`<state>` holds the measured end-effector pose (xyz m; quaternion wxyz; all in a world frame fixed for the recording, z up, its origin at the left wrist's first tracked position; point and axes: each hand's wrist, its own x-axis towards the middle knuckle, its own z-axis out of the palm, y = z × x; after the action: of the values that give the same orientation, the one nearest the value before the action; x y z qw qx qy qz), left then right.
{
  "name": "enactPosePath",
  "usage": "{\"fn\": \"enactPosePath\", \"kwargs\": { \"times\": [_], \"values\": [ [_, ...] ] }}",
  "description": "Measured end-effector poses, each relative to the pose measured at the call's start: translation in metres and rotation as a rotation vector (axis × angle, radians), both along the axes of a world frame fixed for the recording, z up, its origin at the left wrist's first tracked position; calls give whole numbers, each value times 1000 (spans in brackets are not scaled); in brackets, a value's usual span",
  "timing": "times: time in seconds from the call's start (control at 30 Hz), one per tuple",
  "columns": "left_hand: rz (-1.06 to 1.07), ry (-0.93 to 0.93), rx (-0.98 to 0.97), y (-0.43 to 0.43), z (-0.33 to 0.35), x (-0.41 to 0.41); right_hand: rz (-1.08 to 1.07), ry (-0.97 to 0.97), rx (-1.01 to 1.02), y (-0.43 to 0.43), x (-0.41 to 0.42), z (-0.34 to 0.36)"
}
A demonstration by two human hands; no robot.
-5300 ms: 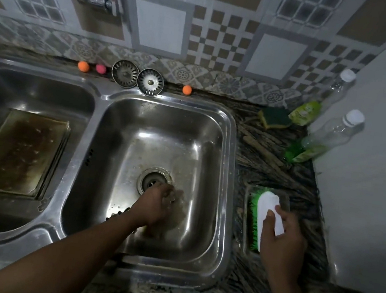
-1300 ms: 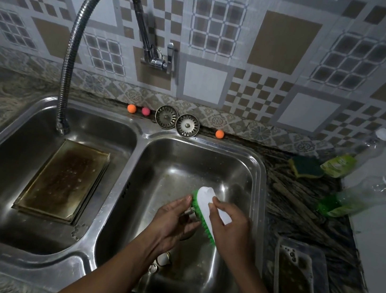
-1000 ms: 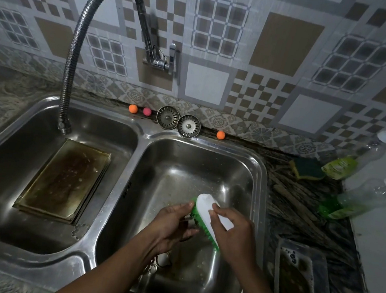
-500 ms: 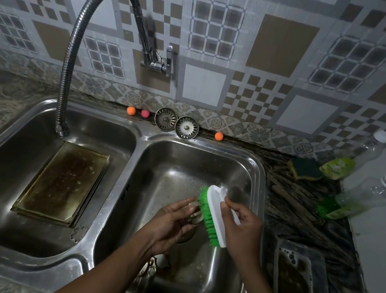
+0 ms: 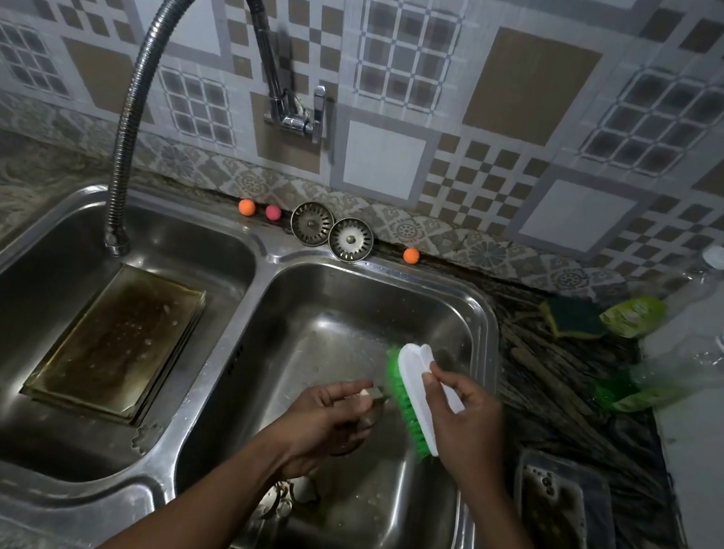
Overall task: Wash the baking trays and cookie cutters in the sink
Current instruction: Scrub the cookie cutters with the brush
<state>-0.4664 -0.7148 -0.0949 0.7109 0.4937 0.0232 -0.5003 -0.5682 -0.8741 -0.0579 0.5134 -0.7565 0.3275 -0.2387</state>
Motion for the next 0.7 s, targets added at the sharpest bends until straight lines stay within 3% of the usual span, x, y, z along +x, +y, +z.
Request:
{"fn": "enactPosePath", "kwargs": {
  "times": [0.17,0.3,0.43,0.6,0.7],
  "values": [
    [103,185,-89,-7,8,0,37,-23,52,7,1,2],
    [162,228,-88,-6,5,1,47,-38,53,9,-1,4],
    [78,195,-82,-7,8,-2,9,-19,37,12,-1,6],
    [-112,-56,-96,-5,8,-2,-41,-49,68,9,4,7],
    [-10,-6,-65,-5,9,1,-20,-88,117,5,4,6]
  ]
}}
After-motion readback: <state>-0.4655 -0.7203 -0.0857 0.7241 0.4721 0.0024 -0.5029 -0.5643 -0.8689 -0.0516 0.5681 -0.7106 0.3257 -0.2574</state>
